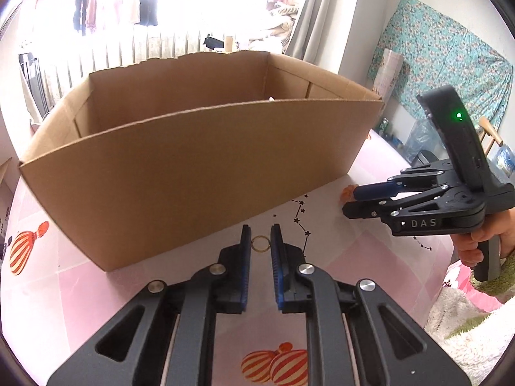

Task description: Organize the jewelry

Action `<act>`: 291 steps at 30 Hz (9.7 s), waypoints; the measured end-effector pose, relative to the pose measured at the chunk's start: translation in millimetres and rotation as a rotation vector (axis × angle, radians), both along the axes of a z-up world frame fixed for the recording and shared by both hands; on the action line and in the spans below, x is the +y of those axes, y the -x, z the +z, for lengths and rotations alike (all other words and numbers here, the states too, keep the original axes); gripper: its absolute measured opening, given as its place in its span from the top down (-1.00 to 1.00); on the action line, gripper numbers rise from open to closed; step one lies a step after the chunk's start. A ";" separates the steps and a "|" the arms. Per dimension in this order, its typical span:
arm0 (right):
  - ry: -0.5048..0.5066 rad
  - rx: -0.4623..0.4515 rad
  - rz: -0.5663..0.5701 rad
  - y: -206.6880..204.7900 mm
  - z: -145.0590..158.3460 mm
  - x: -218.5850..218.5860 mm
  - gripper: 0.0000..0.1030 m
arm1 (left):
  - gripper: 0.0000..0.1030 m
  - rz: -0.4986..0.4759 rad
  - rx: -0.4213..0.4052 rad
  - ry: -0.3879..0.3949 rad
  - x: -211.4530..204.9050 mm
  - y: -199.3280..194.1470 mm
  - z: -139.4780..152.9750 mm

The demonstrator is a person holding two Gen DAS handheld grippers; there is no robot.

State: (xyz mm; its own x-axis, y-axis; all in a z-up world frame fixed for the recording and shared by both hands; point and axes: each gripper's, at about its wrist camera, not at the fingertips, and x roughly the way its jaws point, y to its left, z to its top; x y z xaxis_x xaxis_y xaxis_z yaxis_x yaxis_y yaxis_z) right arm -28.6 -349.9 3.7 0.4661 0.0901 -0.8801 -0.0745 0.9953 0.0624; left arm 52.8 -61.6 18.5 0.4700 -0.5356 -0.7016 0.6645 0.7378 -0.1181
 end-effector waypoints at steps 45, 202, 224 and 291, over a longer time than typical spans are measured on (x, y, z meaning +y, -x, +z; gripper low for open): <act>-1.086 -0.435 0.106 60.7 83.5 -132.1 0.86 | 0.77 0.036 -0.175 0.030 28.0 -7.7 149.2; -0.151 -0.444 -0.202 191.2 48.9 -22.0 -0.78 | -0.89 0.348 -0.097 0.004 80.1 125.6 77.1; -0.024 -0.300 -0.238 151.2 29.5 24.8 -0.84 | -0.89 0.556 -0.018 -0.272 40.3 98.8 35.5; -0.001 -0.222 -0.252 134.7 17.9 28.4 -0.84 | -0.89 0.592 0.137 -0.211 59.0 88.9 21.1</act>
